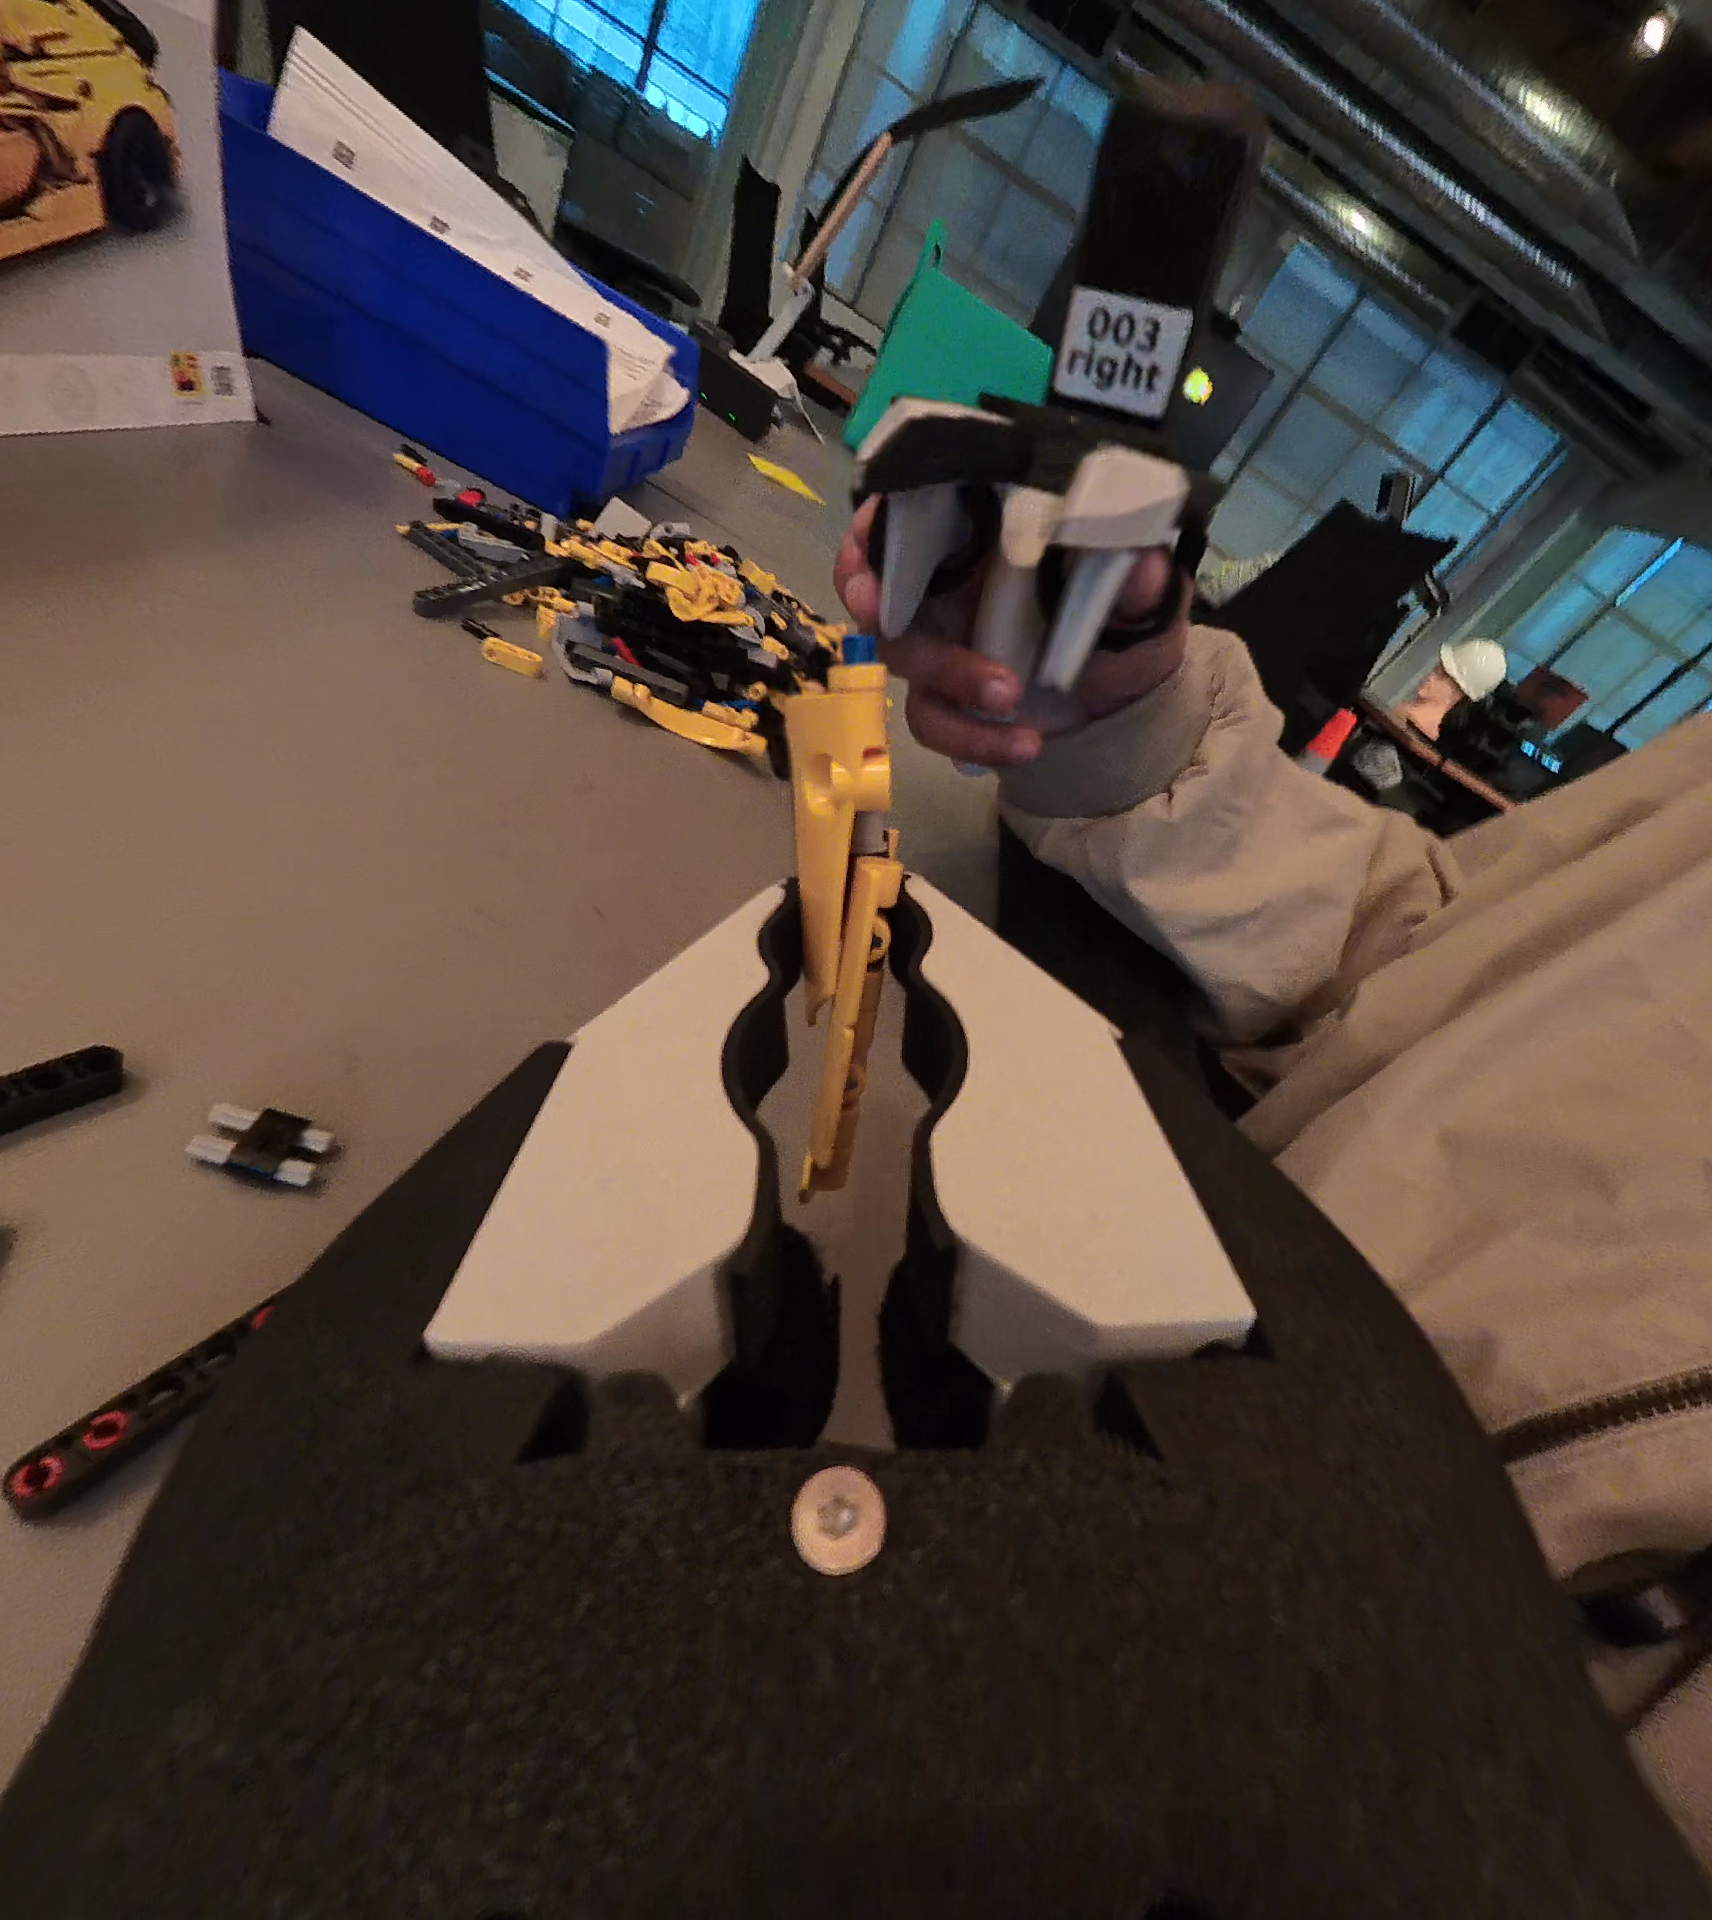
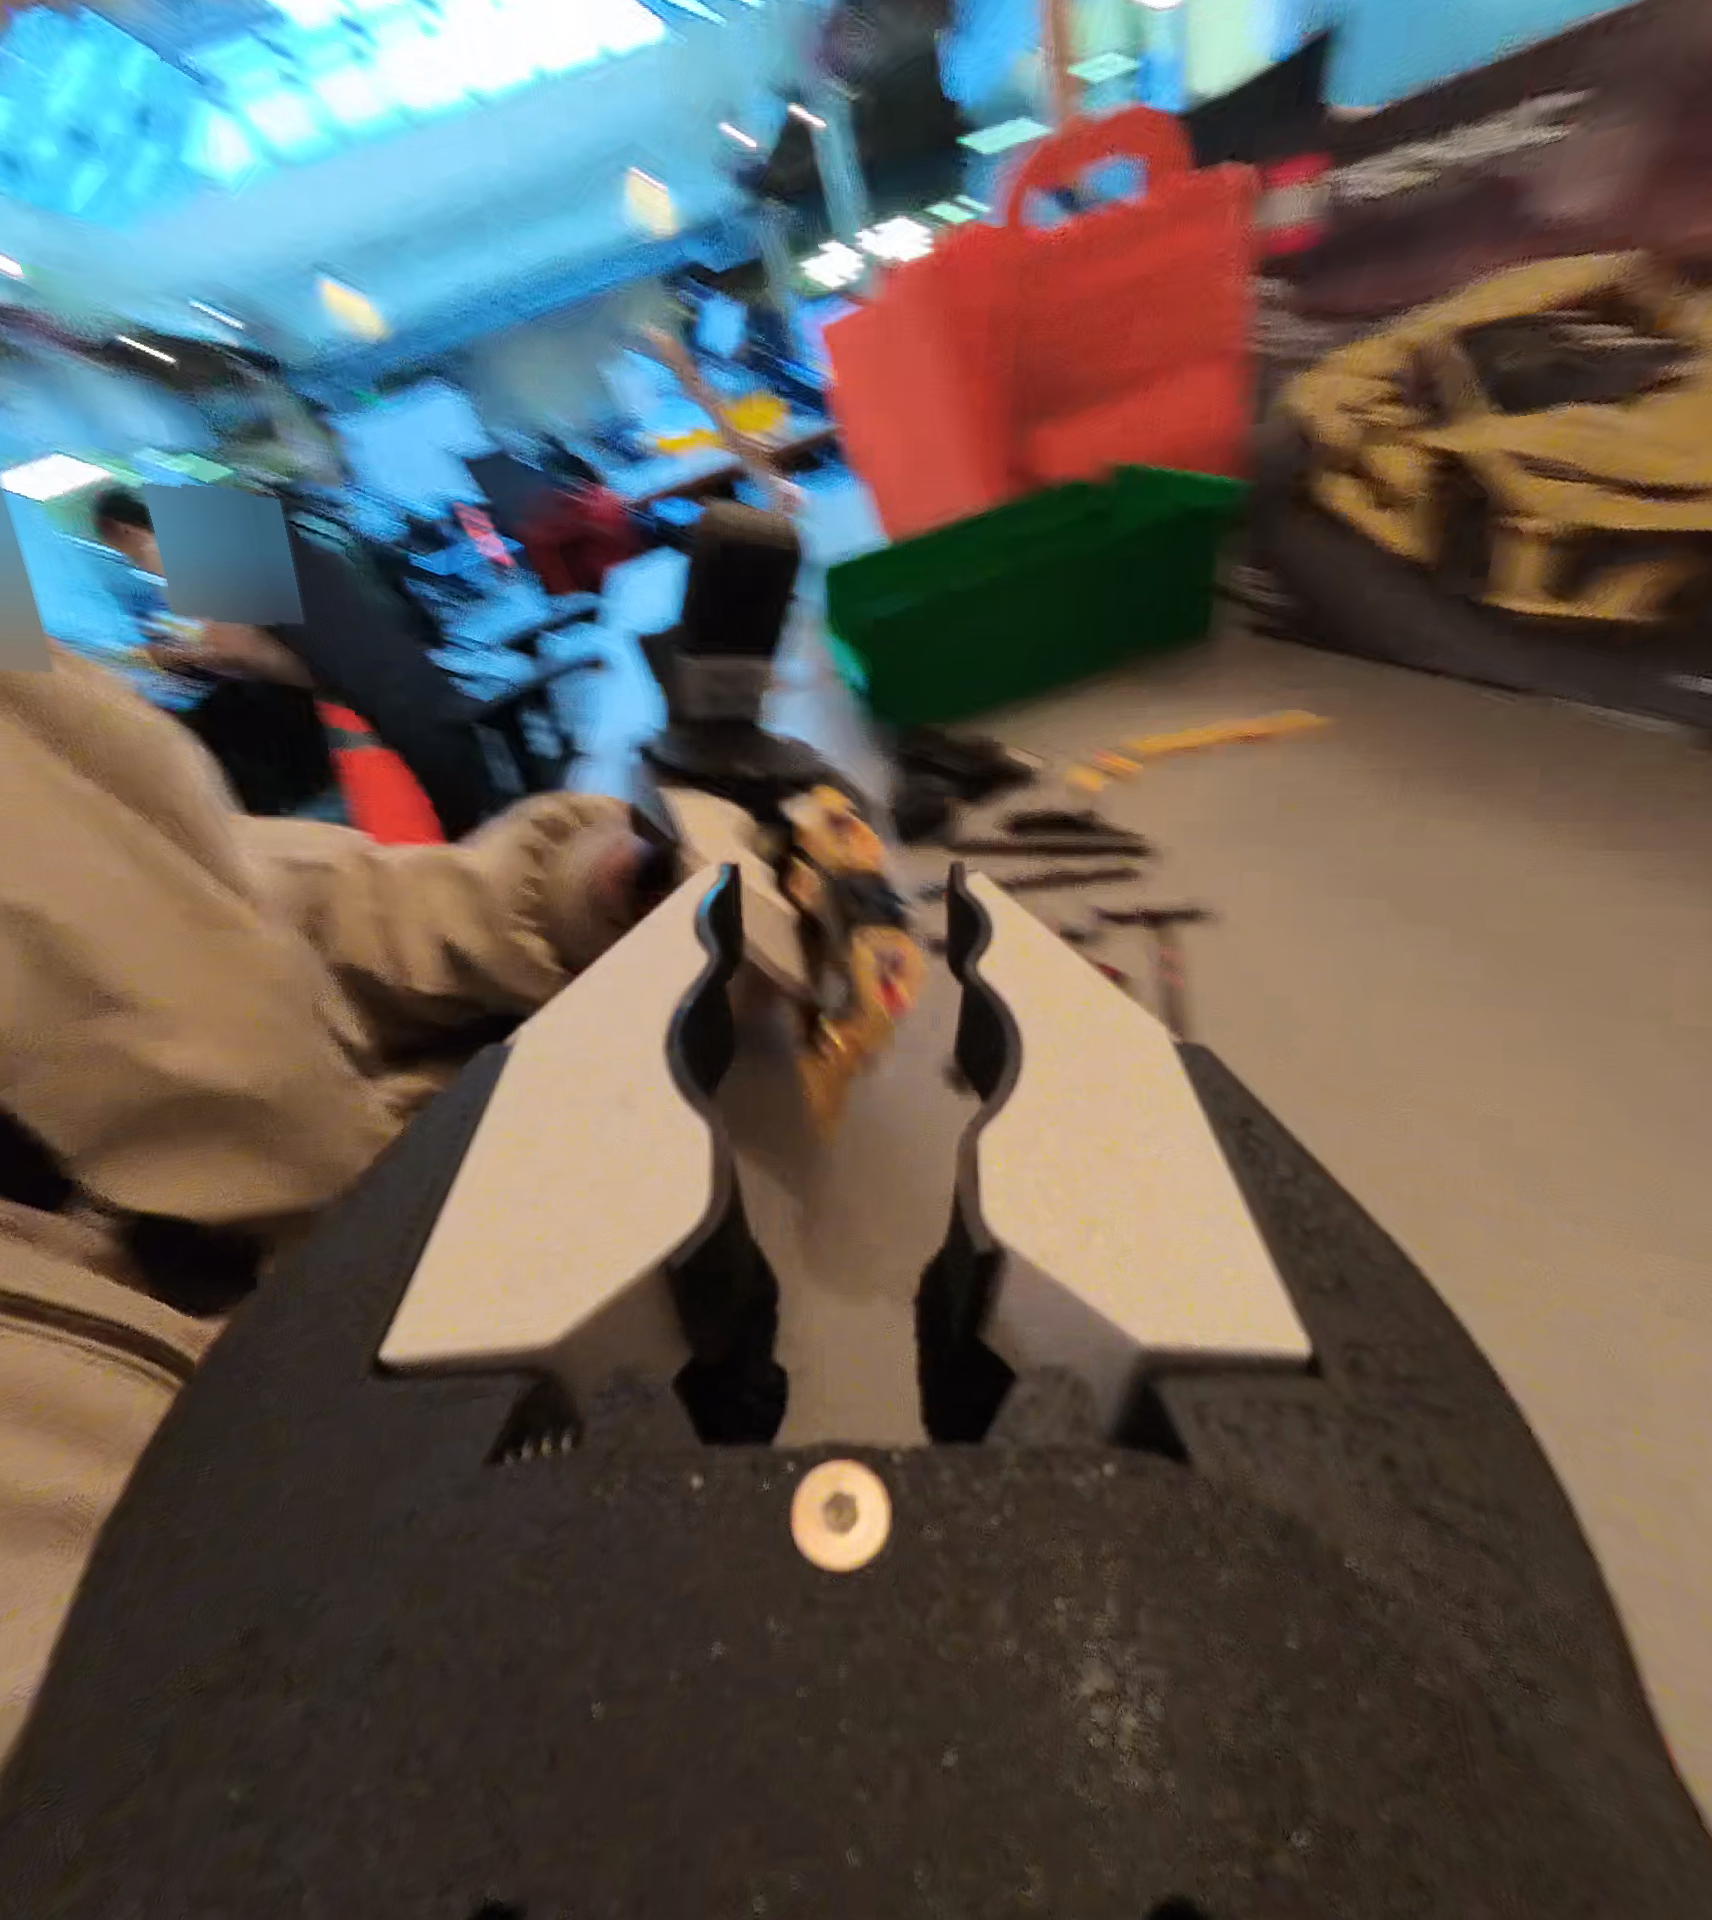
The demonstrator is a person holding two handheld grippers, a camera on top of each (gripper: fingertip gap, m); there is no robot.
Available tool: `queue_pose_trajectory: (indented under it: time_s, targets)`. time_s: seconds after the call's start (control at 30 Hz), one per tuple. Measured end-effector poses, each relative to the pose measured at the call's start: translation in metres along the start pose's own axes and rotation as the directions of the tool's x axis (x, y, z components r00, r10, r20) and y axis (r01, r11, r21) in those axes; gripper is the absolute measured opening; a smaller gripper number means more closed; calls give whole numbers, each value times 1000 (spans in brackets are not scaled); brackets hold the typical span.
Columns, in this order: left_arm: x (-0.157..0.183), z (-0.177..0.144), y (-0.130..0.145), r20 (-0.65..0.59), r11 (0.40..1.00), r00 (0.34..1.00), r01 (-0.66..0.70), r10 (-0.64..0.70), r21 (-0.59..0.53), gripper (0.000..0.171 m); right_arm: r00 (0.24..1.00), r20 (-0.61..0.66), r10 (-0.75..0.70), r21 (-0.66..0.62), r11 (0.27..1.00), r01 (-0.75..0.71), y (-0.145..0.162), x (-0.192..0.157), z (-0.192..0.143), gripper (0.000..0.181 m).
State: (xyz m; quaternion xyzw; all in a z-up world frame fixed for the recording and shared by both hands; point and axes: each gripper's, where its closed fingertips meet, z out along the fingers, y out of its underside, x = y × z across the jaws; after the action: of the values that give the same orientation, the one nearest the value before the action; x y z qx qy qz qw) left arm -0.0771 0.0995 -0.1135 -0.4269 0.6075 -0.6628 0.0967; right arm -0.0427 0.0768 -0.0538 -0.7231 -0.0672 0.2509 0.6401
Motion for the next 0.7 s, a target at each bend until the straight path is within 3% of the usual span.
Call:
queue_pose_trajectory:
  time_s: [0.07, 0.17, 0.27, 0.6, 0.67, 0.7]
  targets:
    - [6, 4, 7, -15, 999, 999, -36, 35, -41, 15, 996, 90, 14, 19, 1000, -15, 4, -18, 32, 34]
    - [14, 8, 15, -40, 995, 997, -64, 61, -80, 16, 994, 113, -9, -56, 998, 16, 24, -16, 55, 27]
    - [16, 10, 20, -42, 991, 996, -77, 73, -106, 16, 992, 127, -26, -135, 990, 43, 37, -17, 56, 17]
    - [17, 13, 26, -45, 986, 995, -95, 89, -136, 16, 988, 155, 25, -86, 996, -12, 33, -21, 47, 5]
    - [15, 14, 29, -26, 982, 994, -108, 106, -155, 16, 990, 140, -4, -108, 994, 19, 37, -19, 47, 10]
    - [15, 14, 29, -26, 981, 994, -110, 107, -158, 16, 992, 127, -14, -112, 993, 28, 38, -18, 48, 21]
